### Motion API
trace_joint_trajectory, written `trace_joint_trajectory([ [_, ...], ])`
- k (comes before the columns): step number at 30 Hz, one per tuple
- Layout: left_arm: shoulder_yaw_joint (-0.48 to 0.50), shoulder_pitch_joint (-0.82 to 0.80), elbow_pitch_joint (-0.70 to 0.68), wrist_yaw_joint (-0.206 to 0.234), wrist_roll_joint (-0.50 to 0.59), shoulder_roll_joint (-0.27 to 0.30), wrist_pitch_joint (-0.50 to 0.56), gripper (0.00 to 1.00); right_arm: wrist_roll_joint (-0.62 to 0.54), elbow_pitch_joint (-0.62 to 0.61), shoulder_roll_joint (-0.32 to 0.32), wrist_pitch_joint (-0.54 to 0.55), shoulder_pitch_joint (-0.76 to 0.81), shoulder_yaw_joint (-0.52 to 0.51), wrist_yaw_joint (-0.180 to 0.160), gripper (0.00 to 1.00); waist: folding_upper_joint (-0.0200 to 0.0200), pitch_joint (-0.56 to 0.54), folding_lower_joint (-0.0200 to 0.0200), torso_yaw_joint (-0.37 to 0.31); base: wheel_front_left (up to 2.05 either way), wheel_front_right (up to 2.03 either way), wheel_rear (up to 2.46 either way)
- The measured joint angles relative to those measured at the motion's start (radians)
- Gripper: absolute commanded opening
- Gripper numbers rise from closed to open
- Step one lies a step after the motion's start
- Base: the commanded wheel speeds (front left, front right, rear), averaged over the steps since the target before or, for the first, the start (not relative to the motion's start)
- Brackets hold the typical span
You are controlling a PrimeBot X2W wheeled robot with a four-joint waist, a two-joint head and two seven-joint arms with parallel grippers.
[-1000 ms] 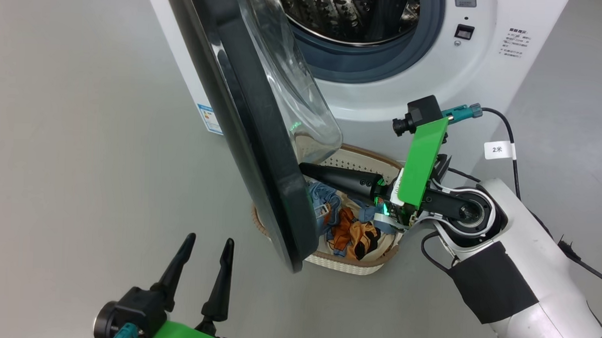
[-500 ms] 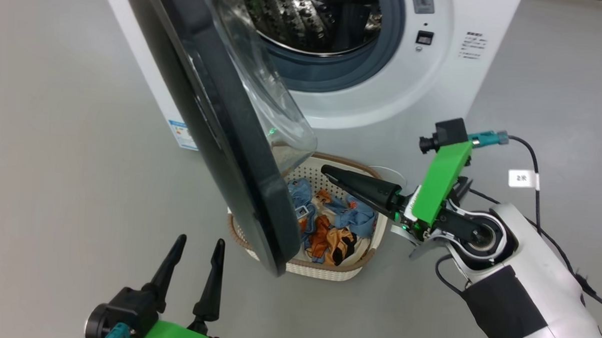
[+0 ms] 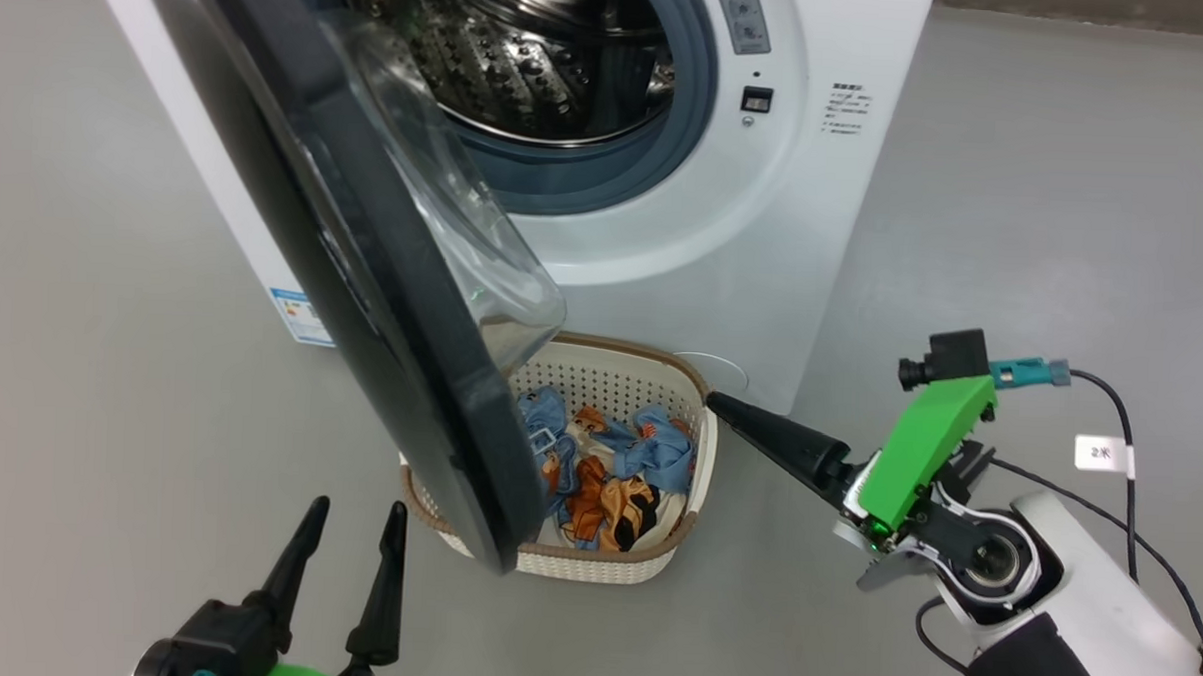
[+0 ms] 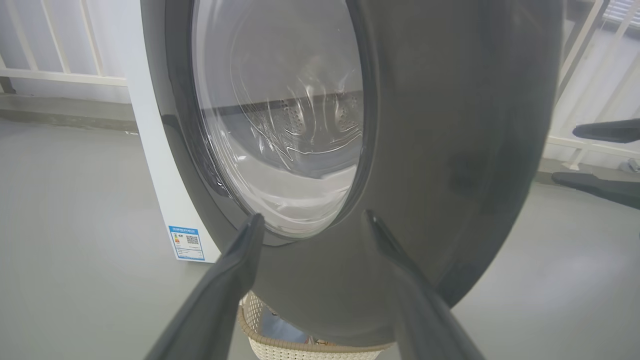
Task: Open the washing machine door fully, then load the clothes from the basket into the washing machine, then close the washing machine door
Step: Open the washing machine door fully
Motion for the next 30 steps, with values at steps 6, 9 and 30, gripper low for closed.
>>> trace_joint_trajectory([
  [6,0.018,0.017,-0.003,0.000,0.000,0.000,0.000,1.00,-0.004,-0.004,-0.040,-0.076,0.062,0.011,0.000,1.00,0.0000,-0.013,0.0000,-0.023,0.00,0.00,0.00],
  [9,0.023,0.021,-0.003,0.000,0.000,0.001,0.000,1.00,-0.010,0.000,-0.060,-0.121,0.097,0.031,0.000,1.00,0.0001,-0.020,0.0000,-0.028,0.00,0.00,0.00],
  [30,0.041,0.040,-0.004,0.000,0.000,0.002,0.000,1.00,-0.176,0.028,-0.198,-0.691,0.190,0.201,0.000,1.00,0.0000,-0.033,0.0000,-0.039,0.00,0.00,0.00],
])
